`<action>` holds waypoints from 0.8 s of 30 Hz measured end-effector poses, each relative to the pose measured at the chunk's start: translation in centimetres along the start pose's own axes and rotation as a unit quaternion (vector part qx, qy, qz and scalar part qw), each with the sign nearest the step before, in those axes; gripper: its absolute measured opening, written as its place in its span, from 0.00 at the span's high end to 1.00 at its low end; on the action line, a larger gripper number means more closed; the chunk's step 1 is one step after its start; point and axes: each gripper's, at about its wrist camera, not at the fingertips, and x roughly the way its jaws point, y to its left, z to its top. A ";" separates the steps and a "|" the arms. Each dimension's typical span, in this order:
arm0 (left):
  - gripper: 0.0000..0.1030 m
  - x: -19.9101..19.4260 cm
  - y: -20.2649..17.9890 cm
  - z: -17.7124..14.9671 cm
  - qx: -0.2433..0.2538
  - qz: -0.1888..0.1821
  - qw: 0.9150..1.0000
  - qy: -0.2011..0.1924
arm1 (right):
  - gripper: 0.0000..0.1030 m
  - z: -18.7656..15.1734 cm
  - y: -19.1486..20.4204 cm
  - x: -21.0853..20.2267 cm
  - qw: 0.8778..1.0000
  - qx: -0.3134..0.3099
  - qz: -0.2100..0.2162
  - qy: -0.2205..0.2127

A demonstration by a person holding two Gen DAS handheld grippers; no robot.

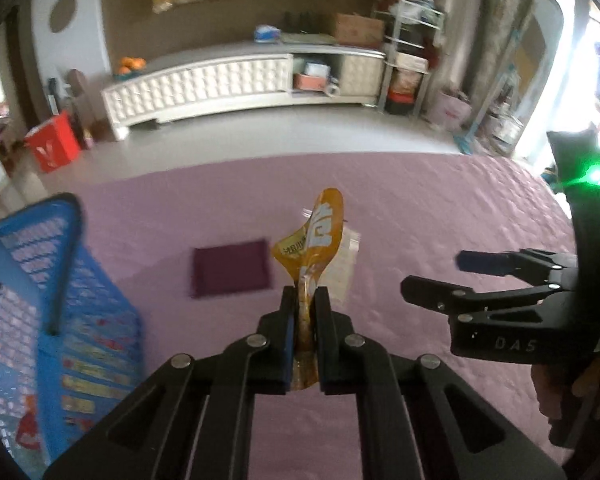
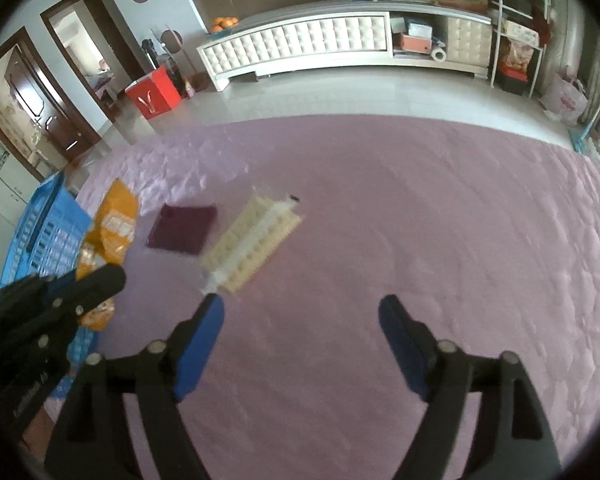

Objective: Organize snacks
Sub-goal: 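Grasp the white cracker pack with the right tool while the left tool holds the orange pouch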

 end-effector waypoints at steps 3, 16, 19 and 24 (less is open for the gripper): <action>0.93 0.3 1.0 -0.1 -0.018 0.009 1.000 -0.003 | 0.11 1.4 1.1 1.6 1.000 0.005 0.002 0.016; 0.93 2.3 1.6 0.4 -0.014 0.044 0.999 -0.012 | 0.10 4.9 2.5 8.1 0.996 0.026 -0.016 0.082; 0.93 2.4 1.8 0.4 -0.011 0.054 0.998 -0.012 | 0.12 4.8 3.4 8.5 0.997 0.001 -0.031 0.078; 0.93 2.3 1.9 0.3 -0.007 0.076 0.997 -0.009 | 0.36 3.8 5.0 8.1 0.994 -0.068 -0.052 0.071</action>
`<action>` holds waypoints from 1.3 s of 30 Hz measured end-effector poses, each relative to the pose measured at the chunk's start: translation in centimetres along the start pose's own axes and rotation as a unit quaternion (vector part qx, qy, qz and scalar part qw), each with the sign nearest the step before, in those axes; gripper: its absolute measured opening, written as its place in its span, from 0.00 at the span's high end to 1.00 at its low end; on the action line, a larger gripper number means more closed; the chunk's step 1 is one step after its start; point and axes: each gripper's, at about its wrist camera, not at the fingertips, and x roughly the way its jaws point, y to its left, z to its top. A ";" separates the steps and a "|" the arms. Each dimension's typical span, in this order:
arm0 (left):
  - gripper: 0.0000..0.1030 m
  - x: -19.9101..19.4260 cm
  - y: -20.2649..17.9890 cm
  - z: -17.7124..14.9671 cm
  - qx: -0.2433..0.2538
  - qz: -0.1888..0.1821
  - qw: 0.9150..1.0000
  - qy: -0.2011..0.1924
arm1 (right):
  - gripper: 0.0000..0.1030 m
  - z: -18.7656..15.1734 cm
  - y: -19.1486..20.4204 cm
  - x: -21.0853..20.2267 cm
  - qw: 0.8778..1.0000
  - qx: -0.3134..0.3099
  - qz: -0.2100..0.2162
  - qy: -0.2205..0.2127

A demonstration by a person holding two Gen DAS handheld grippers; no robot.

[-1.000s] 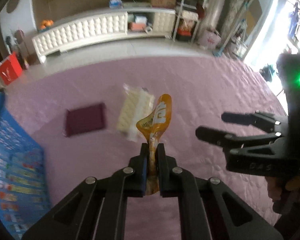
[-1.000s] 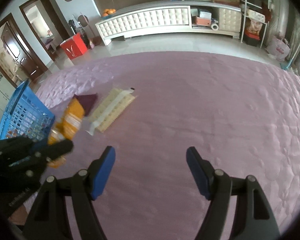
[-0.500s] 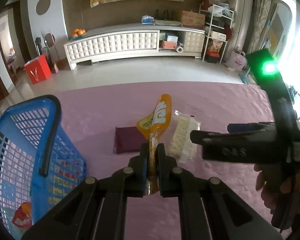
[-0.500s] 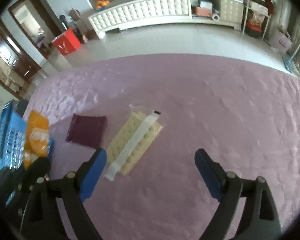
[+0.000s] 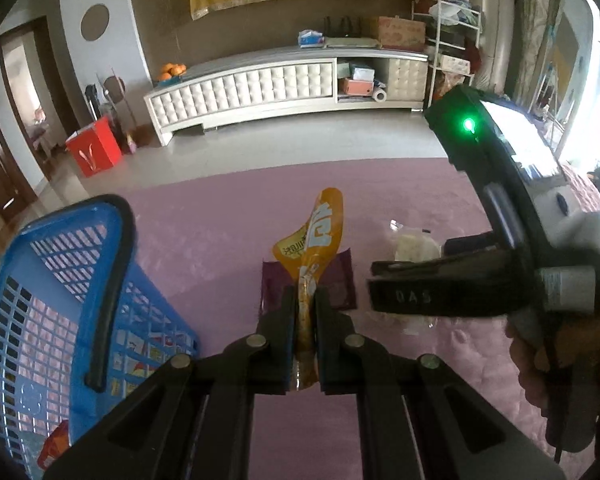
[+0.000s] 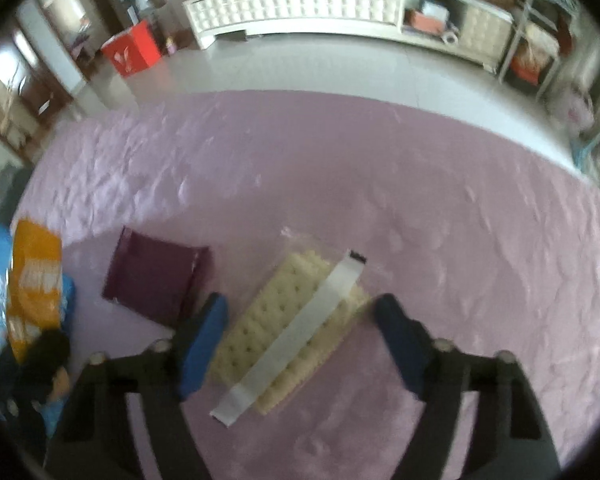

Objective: Organize snacks
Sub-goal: 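Grasp the white cracker pack with the right tool while the left tool holds the orange pouch, then carry the orange pouch over the blue basket and open the left tool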

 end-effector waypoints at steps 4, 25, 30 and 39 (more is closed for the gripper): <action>0.93 -0.4 0.0 0.1 0.000 -0.001 1.000 -0.002 | 0.41 -1.8 -0.4 -1.3 0.999 -0.023 0.023 0.008; 0.93 -10.9 0.2 -1.2 0.003 -0.035 0.998 -0.050 | 0.44 -6.3 0.4 -18.0 0.984 -0.033 0.055 -0.165; 0.93 -16.1 1.1 -1.3 0.003 -0.045 0.996 -0.082 | 0.44 -7.6 2.0 -22.3 0.977 -0.048 0.060 -0.201; 0.93 -23.3 3.1 -2.3 0.036 -0.028 0.991 -0.128 | 0.44 -9.7 7.0 -26.6 0.961 -0.096 0.077 -0.249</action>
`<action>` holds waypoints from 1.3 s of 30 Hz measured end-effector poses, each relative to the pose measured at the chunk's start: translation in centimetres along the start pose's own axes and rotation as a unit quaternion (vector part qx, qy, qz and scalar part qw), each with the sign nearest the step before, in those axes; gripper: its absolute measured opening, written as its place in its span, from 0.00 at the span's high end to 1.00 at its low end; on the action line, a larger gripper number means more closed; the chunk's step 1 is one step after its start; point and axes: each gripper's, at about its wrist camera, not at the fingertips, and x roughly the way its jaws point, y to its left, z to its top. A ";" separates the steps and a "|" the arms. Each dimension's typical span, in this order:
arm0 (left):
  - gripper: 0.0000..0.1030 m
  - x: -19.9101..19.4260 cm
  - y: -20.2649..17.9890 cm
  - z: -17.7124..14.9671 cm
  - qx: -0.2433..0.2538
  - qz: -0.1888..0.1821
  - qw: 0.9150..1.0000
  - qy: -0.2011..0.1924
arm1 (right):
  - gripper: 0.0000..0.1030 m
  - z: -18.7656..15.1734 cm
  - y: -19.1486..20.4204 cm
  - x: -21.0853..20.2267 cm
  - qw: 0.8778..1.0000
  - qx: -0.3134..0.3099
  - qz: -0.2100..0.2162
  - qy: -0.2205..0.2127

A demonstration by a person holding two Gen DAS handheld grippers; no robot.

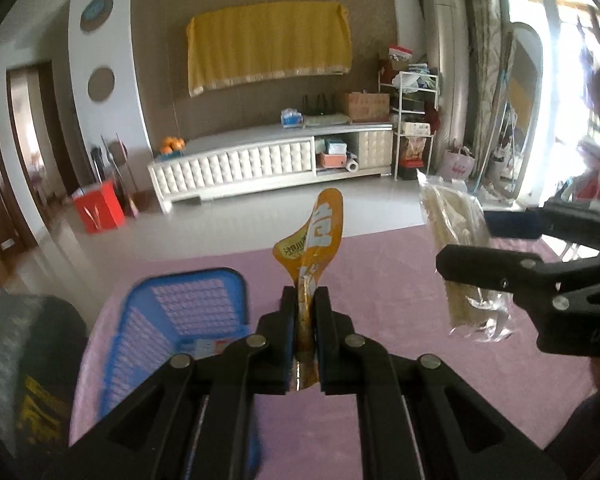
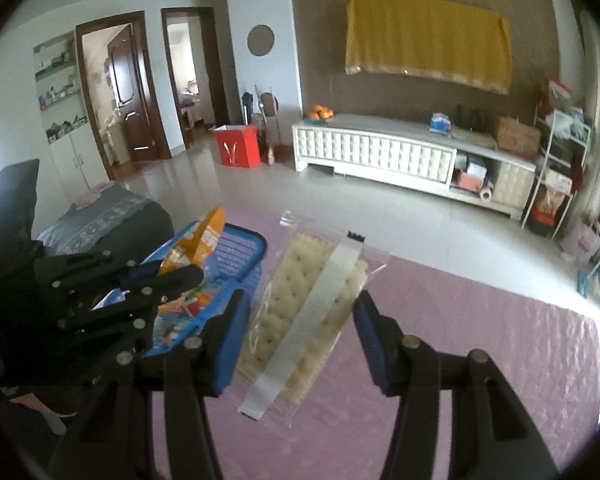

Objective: Organize snacks
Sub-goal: 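Carry the orange pouch over the blue basket and open the left tool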

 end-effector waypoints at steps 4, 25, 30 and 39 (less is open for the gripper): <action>0.93 -2.5 1.7 -0.4 0.008 -0.005 1.000 -0.007 | 0.44 0.2 1.6 0.3 1.000 0.002 0.010 0.001; 0.93 -2.5 14.1 -5.3 -0.057 -0.012 0.997 0.039 | 0.44 0.2 9.9 7.3 0.997 -0.012 0.058 0.045; 0.92 0.1 15.3 -7.1 -0.079 -0.022 0.994 0.065 | 0.44 -0.4 10.5 8.3 0.997 -0.023 0.050 0.062; 0.81 1.8 15.2 -8.1 -0.077 -0.025 0.993 0.087 | 0.44 -0.6 10.9 8.2 0.996 -0.018 0.043 0.070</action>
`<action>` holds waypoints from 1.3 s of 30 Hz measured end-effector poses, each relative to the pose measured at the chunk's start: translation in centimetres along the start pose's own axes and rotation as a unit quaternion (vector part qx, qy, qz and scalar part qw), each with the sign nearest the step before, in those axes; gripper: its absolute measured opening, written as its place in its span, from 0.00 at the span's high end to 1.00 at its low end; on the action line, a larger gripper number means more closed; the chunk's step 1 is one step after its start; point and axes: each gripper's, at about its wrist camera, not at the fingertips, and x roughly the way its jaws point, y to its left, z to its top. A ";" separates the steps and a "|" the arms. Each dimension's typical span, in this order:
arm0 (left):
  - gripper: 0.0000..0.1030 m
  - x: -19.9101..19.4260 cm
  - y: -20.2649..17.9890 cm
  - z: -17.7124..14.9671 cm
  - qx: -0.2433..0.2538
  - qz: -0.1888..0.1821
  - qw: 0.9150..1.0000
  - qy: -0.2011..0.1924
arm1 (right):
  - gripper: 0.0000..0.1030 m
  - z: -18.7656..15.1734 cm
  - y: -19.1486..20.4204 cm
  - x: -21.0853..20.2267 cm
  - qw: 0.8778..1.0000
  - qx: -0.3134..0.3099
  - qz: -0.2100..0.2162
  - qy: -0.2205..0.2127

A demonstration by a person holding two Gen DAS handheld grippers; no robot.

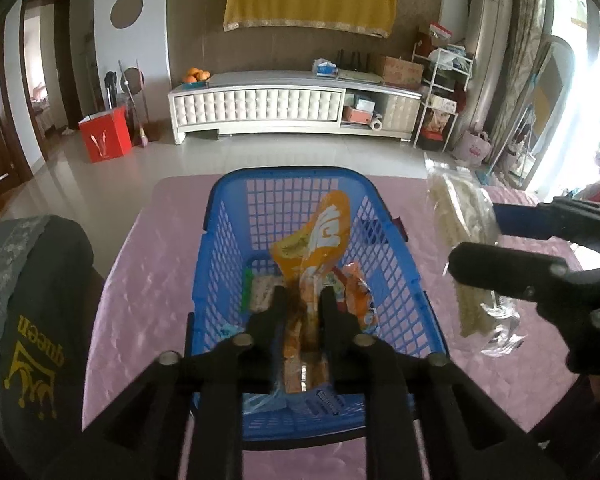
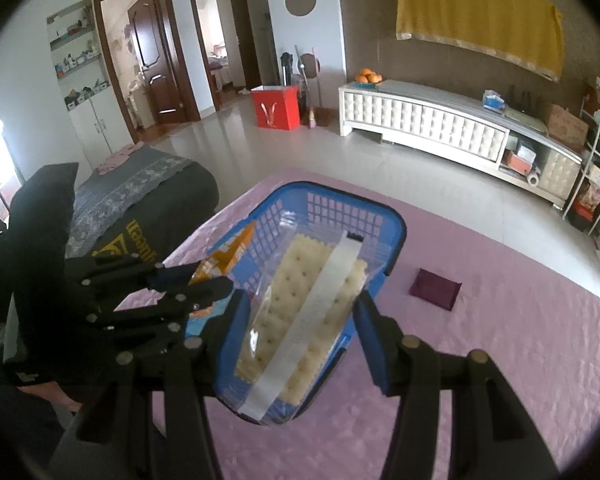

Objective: Organize snacks
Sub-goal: 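Carry the orange pouch over the blue basket and open the left tool, then lower the white cracker pack into the basket and open the right tool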

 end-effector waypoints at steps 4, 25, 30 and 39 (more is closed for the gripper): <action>0.49 -0.2 0.5 0.2 -0.007 0.001 1.000 -0.007 | 0.44 0.0 0.5 -0.5 1.000 -0.002 -0.001 -0.002; 0.33 -6.3 4.4 1.9 -0.017 0.048 0.997 -0.057 | 0.44 2.9 2.2 1.4 1.000 -0.014 0.026 -0.001; 0.33 -5.5 5.7 1.5 -0.015 0.058 0.997 -0.049 | 0.44 3.5 2.7 3.6 0.999 -0.019 0.030 0.016; 0.33 -2.9 8.3 1.2 -0.038 0.054 0.997 -0.029 | 0.44 4.0 2.8 7.8 0.998 -0.025 0.037 0.045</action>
